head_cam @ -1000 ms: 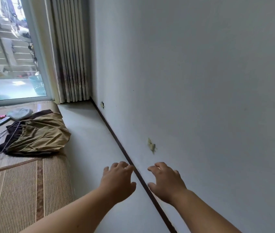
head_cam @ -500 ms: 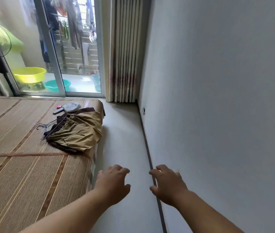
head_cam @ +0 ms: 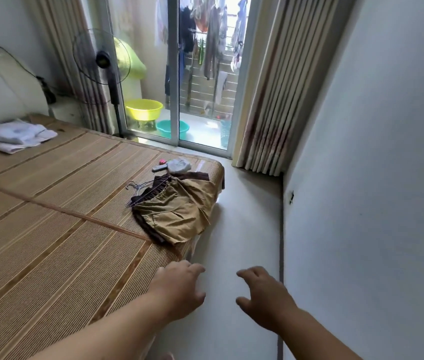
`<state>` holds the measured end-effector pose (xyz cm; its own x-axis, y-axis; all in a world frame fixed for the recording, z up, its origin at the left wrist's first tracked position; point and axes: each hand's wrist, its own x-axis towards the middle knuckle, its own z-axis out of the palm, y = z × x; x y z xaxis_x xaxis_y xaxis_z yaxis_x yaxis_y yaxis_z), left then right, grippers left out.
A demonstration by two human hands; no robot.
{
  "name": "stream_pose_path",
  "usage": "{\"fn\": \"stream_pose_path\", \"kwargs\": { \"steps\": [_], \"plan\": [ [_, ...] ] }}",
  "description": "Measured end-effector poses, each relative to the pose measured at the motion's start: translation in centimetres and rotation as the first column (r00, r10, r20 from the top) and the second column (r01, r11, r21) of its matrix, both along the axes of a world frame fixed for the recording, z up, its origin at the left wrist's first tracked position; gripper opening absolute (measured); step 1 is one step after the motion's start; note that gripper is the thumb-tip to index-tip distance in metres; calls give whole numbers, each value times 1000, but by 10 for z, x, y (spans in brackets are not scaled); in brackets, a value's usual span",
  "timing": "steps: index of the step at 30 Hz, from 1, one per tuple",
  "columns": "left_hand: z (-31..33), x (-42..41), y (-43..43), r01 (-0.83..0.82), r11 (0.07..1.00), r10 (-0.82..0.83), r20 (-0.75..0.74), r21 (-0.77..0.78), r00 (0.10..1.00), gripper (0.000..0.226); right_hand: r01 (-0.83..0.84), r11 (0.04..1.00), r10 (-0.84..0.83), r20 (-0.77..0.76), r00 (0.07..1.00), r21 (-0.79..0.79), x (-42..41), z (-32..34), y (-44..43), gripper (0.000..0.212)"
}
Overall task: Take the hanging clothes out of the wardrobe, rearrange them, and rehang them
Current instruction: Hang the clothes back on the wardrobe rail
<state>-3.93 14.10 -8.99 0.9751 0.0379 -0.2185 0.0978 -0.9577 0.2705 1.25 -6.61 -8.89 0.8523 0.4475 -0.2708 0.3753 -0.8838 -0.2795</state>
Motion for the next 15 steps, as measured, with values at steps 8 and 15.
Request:
{"fn": "stream_pose_path", "kwargs": {
  "steps": [8,15],
  "plan": [
    [-12,166,114,-134,991,134,-11,-12,991,46,-110,992,113,54,992,-55,185,0,111,55],
    [-15,293,203,-207,978,206,-14,-18,978,56,-171,985,171,62,983,0,316,-3,201,52]
  ]
}}
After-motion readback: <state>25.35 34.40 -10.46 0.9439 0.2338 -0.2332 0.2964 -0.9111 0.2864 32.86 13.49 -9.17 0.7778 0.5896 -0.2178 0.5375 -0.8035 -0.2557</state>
